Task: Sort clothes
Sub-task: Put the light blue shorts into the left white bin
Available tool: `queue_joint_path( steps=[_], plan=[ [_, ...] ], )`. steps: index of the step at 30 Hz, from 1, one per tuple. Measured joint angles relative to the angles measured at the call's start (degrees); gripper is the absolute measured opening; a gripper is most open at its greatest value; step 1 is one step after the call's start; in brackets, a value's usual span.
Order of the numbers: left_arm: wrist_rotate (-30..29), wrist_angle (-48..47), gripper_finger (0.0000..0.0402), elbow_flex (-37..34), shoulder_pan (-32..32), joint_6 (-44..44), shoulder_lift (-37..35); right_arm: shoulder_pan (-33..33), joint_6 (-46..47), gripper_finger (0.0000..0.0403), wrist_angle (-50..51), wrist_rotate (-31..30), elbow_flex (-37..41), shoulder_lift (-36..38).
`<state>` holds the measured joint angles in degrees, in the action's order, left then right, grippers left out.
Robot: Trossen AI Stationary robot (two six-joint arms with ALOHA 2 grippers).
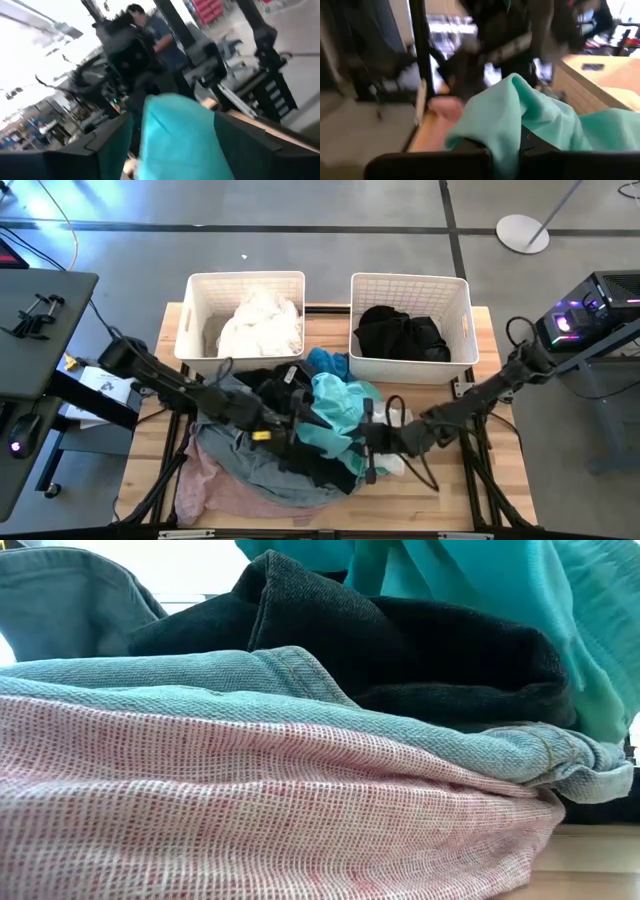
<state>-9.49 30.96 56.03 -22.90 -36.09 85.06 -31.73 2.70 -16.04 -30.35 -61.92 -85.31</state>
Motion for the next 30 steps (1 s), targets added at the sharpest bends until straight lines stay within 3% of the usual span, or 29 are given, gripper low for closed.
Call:
queue_joint_path(
  steps=[4,12,16,21,25,30],
  plan=[
    [-6.5,0.4,0.0281,0.0,0.1,1.0,4.3,1.6,-0.1,0.0001,-11.6,4.2,5.3,-0.6],
    [-9.1,3.7,0.0268,0.1,1.4,5.7,10.0,1.9,0.1,0.0001,-11.8,5.2,6.4,-0.6],
    [-8.7,3.1,0.0194,0.1,1.7,7.4,11.0,1.9,0.4,0.0012,-10.1,5.3,6.4,-0.7],
    [-8.7,-0.9,0.003,-0.1,1.0,6.9,8.4,2.4,5.4,0.0075,-8.4,7.6,6.4,-0.7],
    [-12.7,-4.0,0.0019,-0.2,-1.1,2.5,2.7,1.3,8.0,0.0144,-8.7,11.2,6.0,0.7],
    [-28.7,-4.5,0.0007,-0.1,-5.2,-11.1,-7.5,-2.0,4.4,0.0204,-5.1,12.8,6.2,5.5]
  ],
)
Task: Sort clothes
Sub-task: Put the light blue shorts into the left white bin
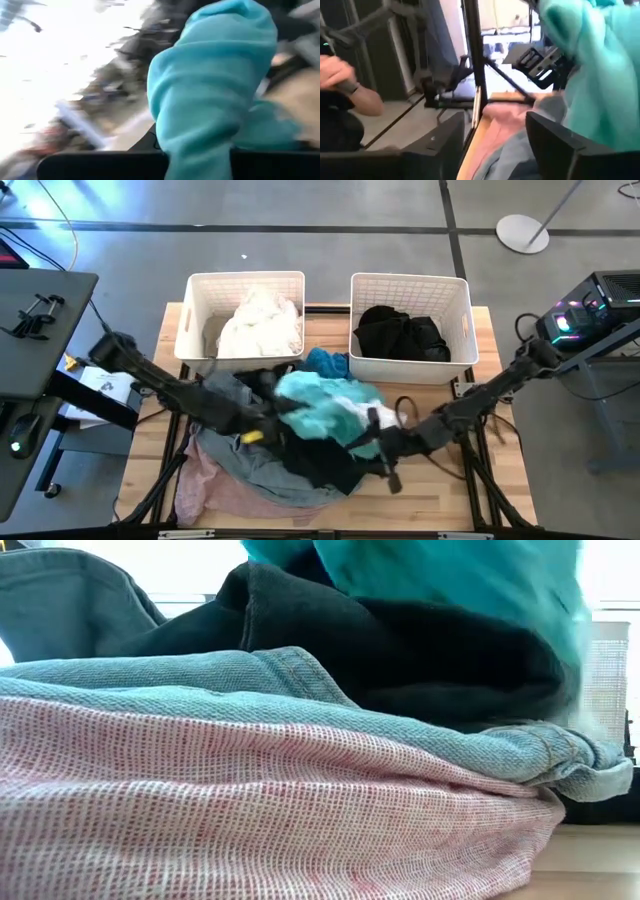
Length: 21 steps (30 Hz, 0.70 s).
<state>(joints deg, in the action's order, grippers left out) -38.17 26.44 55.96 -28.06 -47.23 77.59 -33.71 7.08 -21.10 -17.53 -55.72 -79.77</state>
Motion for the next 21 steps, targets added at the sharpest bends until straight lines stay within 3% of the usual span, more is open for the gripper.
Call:
queue_joint_path(
  steps=[3,6,9,12,16,21],
  plan=[
    [-10.0,4.7,0.0007,0.0,-1.3,-14.3,-5.8,-3.1,-4.1,0.0216,0.2,-6.8,0.0,3.1],
    [-16.3,14.6,0.0007,0.0,-1.0,-31.3,-11.6,-5.9,-9.1,0.0216,0.9,-15.5,0.0,4.2],
    [-16.2,25.6,0.0007,0.0,0.1,-47.8,-16.7,-7.4,-11.9,0.0214,1.3,-21.7,0.0,4.5],
    [-13.5,33.4,0.0007,0.0,2.9,-58.4,-21.6,-7.6,-10.7,0.0213,3.2,-22.9,0.0,4.1],
    [-11.5,32.3,0.0007,0.1,7.9,-57.6,-28.5,-6.8,-8.7,0.0213,4.9,-22.9,0.0,2.9],
    [-13.2,17.0,0.0007,0.1,15.9,-44.2,-35.9,-5.0,-8.6,0.0213,5.8,-22.9,0.0,1.7]
  ],
)
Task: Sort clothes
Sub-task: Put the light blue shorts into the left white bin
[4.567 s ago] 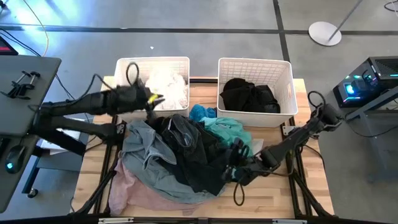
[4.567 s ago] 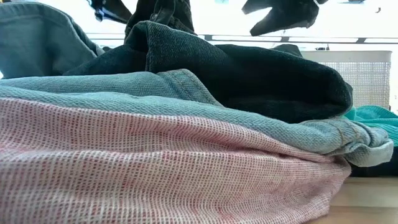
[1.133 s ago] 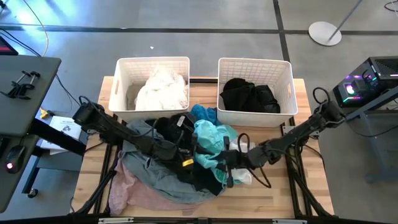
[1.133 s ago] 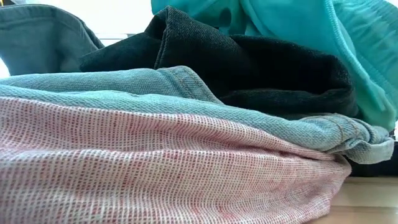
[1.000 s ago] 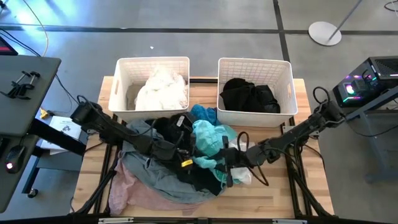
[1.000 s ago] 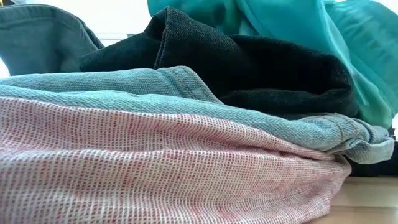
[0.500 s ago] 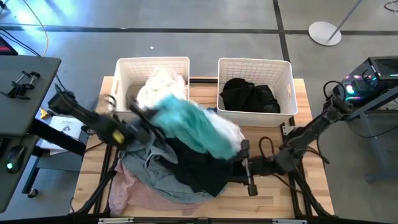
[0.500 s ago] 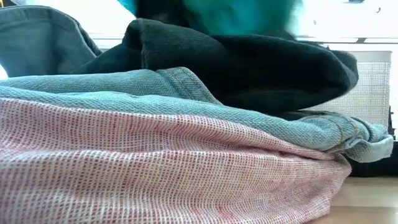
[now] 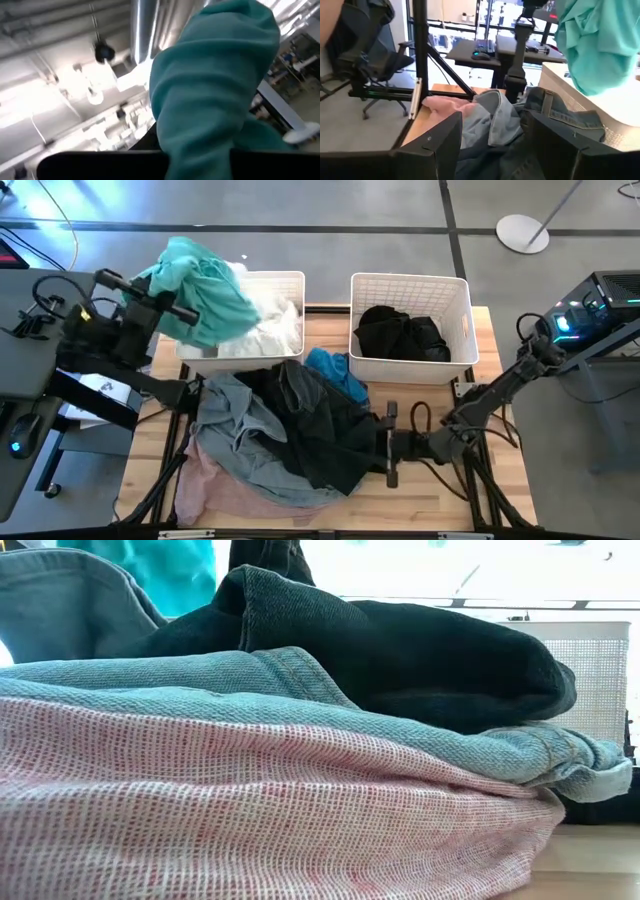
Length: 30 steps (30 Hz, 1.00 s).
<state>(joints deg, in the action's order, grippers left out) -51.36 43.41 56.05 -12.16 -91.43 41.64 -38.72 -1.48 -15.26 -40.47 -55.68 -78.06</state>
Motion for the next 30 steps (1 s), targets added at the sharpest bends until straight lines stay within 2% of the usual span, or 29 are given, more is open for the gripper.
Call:
queue_joint_path(
  steps=[4,8,15,24,27,30],
  plan=[
    [1.8,-17.4,0.0007,0.0,6.4,17.1,-3.8,2.2,0.4,0.0213,0.8,0.4,0.0,0.0],
    [8.8,-34.9,0.0007,0.0,13.4,35.5,-3.9,4.5,0.0,0.0213,0.9,1.8,0.0,0.0],
    [19.6,-48.0,0.0007,0.0,30.7,56.6,5.7,8.2,0.5,0.0213,1.2,8.1,0.0,0.0],
    [42.7,-65.2,0.0008,0.0,53.3,78.3,23.9,10.4,4.1,0.0213,6.1,9.8,0.0,0.0],
    [51.6,-67.8,0.0014,0.0,57.7,83.4,31.3,10.6,5.6,0.0213,8.0,9.9,0.0,0.0],
    [64.9,-70.3,0.0037,0.0,59.4,84.7,38.6,10.6,6.1,0.0213,9.0,9.5,0.0,0.0]
  ],
)
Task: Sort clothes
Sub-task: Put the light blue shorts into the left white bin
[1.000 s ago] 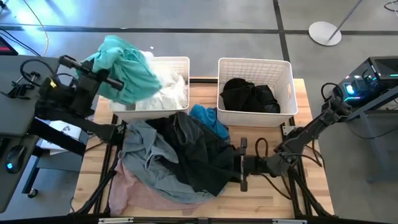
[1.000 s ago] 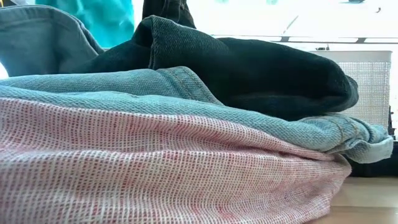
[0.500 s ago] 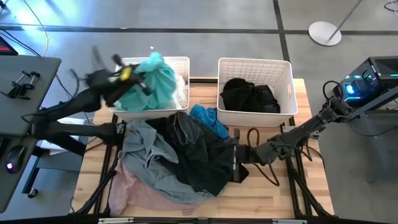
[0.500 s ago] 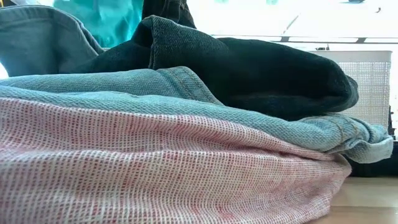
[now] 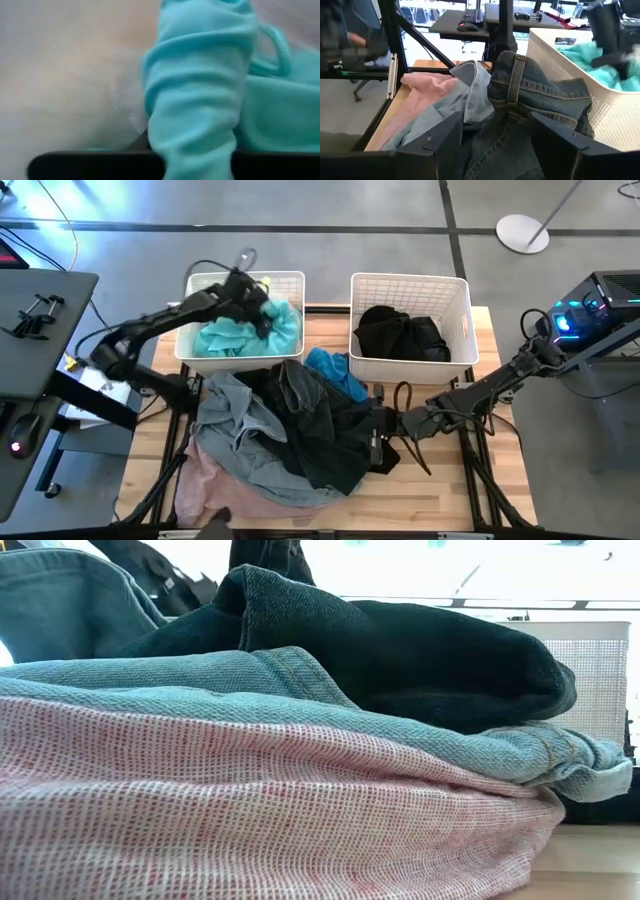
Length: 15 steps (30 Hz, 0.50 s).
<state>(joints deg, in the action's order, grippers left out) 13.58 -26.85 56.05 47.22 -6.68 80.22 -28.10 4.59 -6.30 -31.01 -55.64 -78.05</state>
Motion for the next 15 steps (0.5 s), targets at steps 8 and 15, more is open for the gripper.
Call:
queue_joint_path(
  steps=[8,15],
  plan=[
    [1.5,-2.4,0.0083,0.2,-1.6,-0.3,10.0,-0.2,3.6,0.0213,2.6,-0.2,0.0,0.0],
    [0.3,-2.9,0.0077,-0.1,-3.1,1.6,1.4,-0.2,5.9,0.0213,6.9,-0.4,0.0,0.0]
  ],
)
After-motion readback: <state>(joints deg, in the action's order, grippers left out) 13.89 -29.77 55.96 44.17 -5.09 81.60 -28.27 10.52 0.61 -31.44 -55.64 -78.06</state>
